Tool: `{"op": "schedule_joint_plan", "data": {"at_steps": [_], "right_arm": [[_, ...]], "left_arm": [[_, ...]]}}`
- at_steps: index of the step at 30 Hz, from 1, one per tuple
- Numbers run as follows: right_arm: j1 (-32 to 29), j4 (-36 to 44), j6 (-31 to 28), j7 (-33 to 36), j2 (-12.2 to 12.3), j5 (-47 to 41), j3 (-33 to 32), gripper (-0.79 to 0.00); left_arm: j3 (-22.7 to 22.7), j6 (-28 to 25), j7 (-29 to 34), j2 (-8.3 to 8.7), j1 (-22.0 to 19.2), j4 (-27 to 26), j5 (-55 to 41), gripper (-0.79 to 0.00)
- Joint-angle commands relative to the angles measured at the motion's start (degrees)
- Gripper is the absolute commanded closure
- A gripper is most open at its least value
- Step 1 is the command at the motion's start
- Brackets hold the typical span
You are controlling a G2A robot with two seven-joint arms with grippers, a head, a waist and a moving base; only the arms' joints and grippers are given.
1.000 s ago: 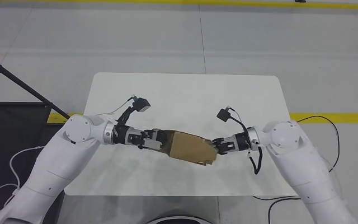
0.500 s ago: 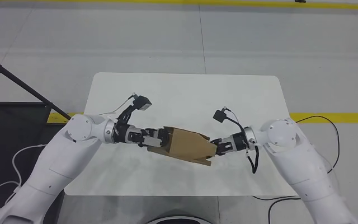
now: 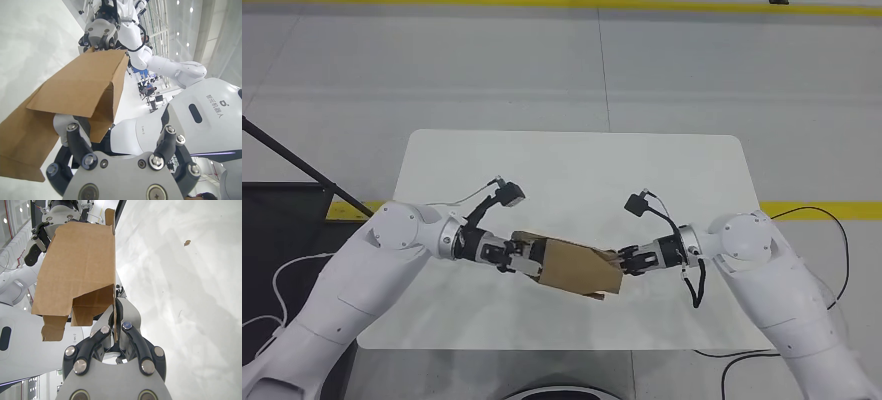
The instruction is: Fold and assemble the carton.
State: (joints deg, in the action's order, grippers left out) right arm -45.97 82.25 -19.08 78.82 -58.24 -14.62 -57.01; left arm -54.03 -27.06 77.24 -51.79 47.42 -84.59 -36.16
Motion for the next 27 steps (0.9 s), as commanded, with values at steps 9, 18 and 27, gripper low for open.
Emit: {"op": "schedule_joint_plan", "data": {"at_steps": [9, 18, 27], "right_arm": [[0.37, -0.16, -0.04, 0.30, -0.01, -0.19, 0.53, 0.000], [0.60, -0.42, -0.24, -0.14, -0.02, -0.47, 0.75, 0.000], [0.62, -0.70, -0.60, -0.83, 0.04, -0.88, 0.58, 0.000]], "left_arm": [[3.33, -0.26, -0.26, -0.21, -1.62, 0.36, -0.84, -0.785], [5.88, -1.46, -1.46, -0.72, -2.90, 2.02, -2.74, -0.785], [8.31, -3.01, -3.01, -1.54, -4.19, 3.81, -3.46, -0.785]]}}
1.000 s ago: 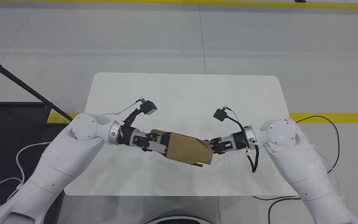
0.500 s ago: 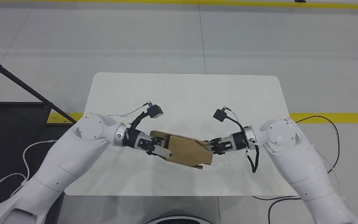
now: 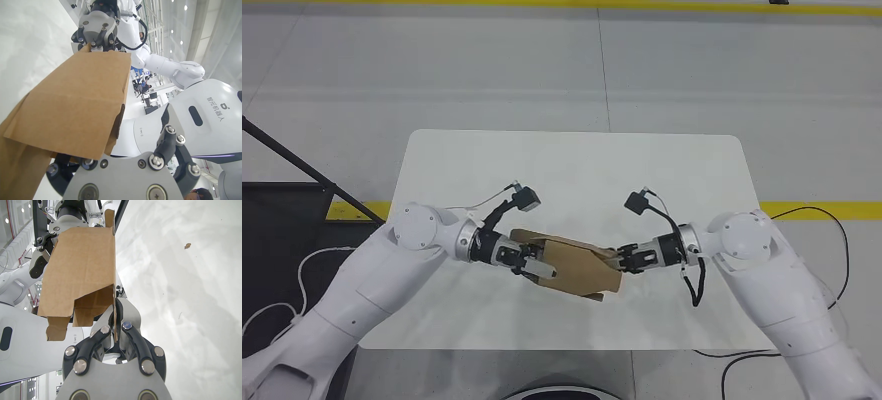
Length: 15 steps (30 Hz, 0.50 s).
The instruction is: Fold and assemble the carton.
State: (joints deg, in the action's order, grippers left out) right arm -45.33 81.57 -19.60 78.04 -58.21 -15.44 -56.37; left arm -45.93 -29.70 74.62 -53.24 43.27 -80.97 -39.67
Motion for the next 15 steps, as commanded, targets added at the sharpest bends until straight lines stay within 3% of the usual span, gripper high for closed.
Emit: {"op": "schedule_joint_plan", "data": {"at_steps": [1, 9, 12, 15], "right_arm": [[-0.06, -0.02, -0.18, -0.11, 0.03, -0.08, -0.09, 0.000], [-0.22, -0.17, -0.41, -0.38, 0.12, -0.46, -0.28, 0.000], [-0.20, -0.29, -0.49, -0.46, 0.12, -0.57, -0.25, 0.000], [-0.22, -0.49, -0.67, -0.55, 0.13, -0.71, -0.25, 0.000]], "left_arm": [[0.47, -0.52, -0.54, -0.17, -0.12, 0.30, 0.09, -0.785], [1.75, -1.43, -1.45, -0.62, -0.72, 0.83, -0.29, -0.776], [2.08, -1.58, -1.60, -0.71, -0.88, 1.05, -0.45, -0.659], [2.30, -1.67, -1.69, -0.79, -1.04, 1.23, -0.64, -0.456]]}}
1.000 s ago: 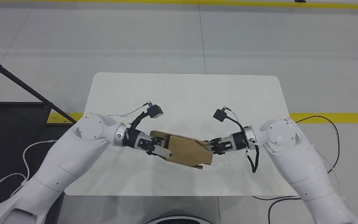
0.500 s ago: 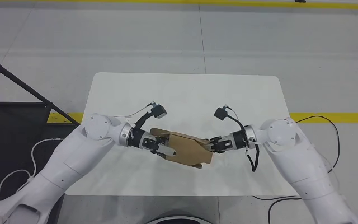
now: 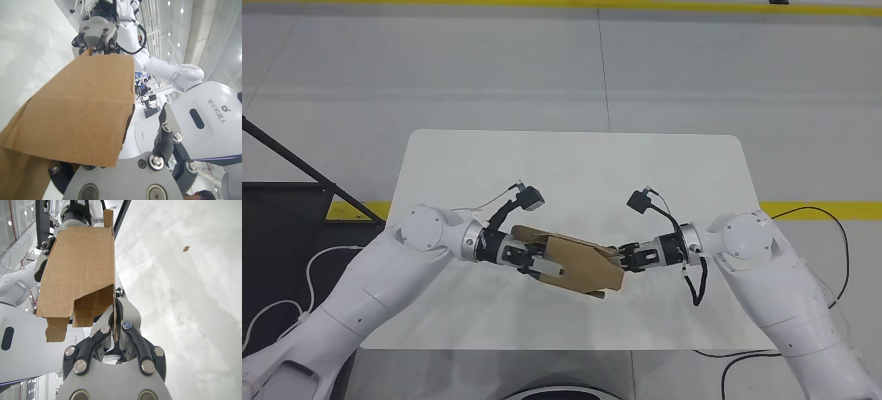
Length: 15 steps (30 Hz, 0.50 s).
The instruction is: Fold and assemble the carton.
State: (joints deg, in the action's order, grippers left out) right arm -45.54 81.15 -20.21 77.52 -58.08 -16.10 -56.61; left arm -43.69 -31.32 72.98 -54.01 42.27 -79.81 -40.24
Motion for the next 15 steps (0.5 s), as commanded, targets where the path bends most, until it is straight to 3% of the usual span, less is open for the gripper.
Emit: {"op": "schedule_joint_plan", "data": {"at_steps": [1, 15], "right_arm": [[-0.02, -0.10, -0.11, -0.06, 0.01, -0.12, -0.01, 0.000], [0.22, -0.54, 0.08, -0.37, -0.03, -0.33, 0.29, 0.000]], "left_arm": [[0.12, -0.08, -0.08, -0.04, -0.08, 0.12, -0.09, -0.413], [0.89, -0.33, -0.33, -0.30, -0.45, 0.82, -0.65, -0.231]]}}
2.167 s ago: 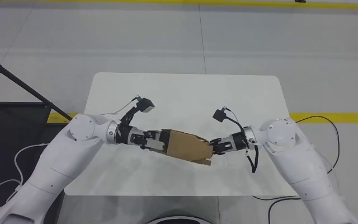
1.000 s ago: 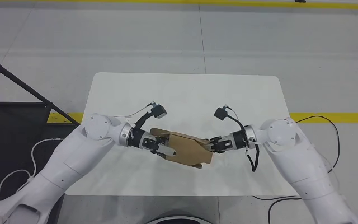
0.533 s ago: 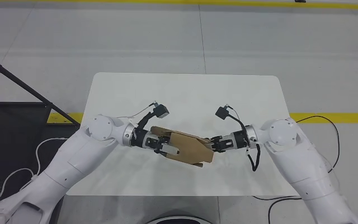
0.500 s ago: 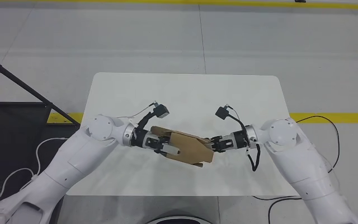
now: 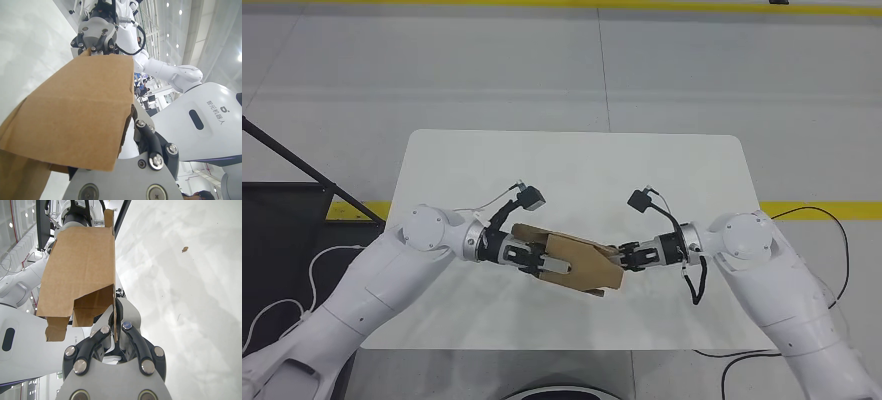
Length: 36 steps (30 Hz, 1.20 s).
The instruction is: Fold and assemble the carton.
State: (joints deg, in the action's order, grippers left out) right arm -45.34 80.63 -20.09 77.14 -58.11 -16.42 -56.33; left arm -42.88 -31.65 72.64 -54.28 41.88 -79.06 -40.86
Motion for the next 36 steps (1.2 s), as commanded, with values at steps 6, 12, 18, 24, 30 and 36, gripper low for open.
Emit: {"op": "schedule_joint_plan", "data": {"at_steps": [6, 12, 18, 24, 30, 36], "right_arm": [[0.05, -0.16, -0.04, -0.17, 0.00, -0.02, 0.06, 0.000], [0.16, -0.34, 0.00, -0.07, 0.00, -0.15, 0.14, 0.000], [0.27, -0.55, 0.57, -0.17, 0.00, -0.06, 0.26, -0.785], [-0.28, -0.96, -0.06, -0.73, 0.21, -1.56, -0.91, -0.785], [-3.71, -1.26, -4.96, -2.01, 0.96, -7.20, -4.89, -0.785], [-6.62, -0.89, -8.25, -1.20, 1.58, -13.58, -7.87, -0.785]], "left_arm": [[0.33, -0.38, -0.38, -0.24, -0.29, 0.25, -0.19, -0.099], [0.49, -0.96, -0.96, -0.41, -0.32, 0.46, -0.48, 0.000], [0.48, -1.27, -1.27, -0.50, -0.39, 0.58, -0.57, 0.000], [-0.48, -1.39, -1.39, -0.37, -0.37, 0.92, -2.32, 0.000], [-2.54, -0.48, -0.47, 0.04, -0.19, 1.14, -4.92, 0.000], [-4.89, -0.54, -0.53, 0.53, 0.84, 0.70, -5.21, 0.000]]}}
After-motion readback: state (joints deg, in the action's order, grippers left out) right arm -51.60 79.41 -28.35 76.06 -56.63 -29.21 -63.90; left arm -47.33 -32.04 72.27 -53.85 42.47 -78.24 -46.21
